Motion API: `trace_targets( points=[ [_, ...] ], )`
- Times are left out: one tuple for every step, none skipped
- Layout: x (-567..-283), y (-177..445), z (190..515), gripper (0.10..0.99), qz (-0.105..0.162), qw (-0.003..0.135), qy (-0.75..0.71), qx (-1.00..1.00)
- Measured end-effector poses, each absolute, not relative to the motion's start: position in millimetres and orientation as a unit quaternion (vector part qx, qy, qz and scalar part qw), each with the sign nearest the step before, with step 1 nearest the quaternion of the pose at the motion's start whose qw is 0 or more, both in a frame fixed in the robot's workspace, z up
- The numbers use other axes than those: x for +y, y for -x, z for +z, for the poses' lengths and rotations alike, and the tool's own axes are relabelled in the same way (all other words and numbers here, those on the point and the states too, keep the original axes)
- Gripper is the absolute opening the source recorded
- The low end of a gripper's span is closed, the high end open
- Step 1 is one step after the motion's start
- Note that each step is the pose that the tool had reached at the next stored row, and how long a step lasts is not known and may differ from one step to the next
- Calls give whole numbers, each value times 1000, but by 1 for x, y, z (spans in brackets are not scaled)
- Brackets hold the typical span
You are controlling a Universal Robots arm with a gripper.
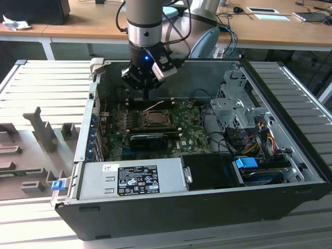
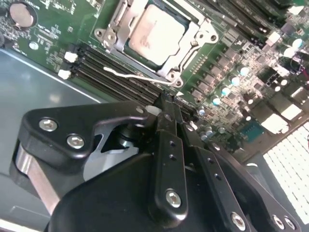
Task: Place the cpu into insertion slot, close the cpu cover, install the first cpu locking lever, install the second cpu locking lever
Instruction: 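Install the first cpu locking lever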
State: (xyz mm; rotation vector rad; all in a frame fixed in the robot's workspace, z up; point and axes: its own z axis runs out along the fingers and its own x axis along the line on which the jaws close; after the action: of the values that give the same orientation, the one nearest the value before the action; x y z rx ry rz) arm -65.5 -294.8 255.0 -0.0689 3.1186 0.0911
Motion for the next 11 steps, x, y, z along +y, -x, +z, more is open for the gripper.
trace_targets(
  points=[
    [-295,65,255,106,29,10,22,999],
    [-295,65,255,106,29,10,22,999],
    [-295,64,255,106,29,10,22,999],
    [-295,63,255,106,29,10,22,999],
    [-295,63,255,106,29,10,22,999],
    [-295,63,255,106,29,10,22,999],
    [-295,62,255,106,29,10,22,999],
    [-295,60,255,106,29,11,22,999],
    [-295,58,254,106,29,10,22,999],
    [-295,57,254,106,29,11,22,999],
    [-295,57,254,106,29,11,22,999]
  ],
)
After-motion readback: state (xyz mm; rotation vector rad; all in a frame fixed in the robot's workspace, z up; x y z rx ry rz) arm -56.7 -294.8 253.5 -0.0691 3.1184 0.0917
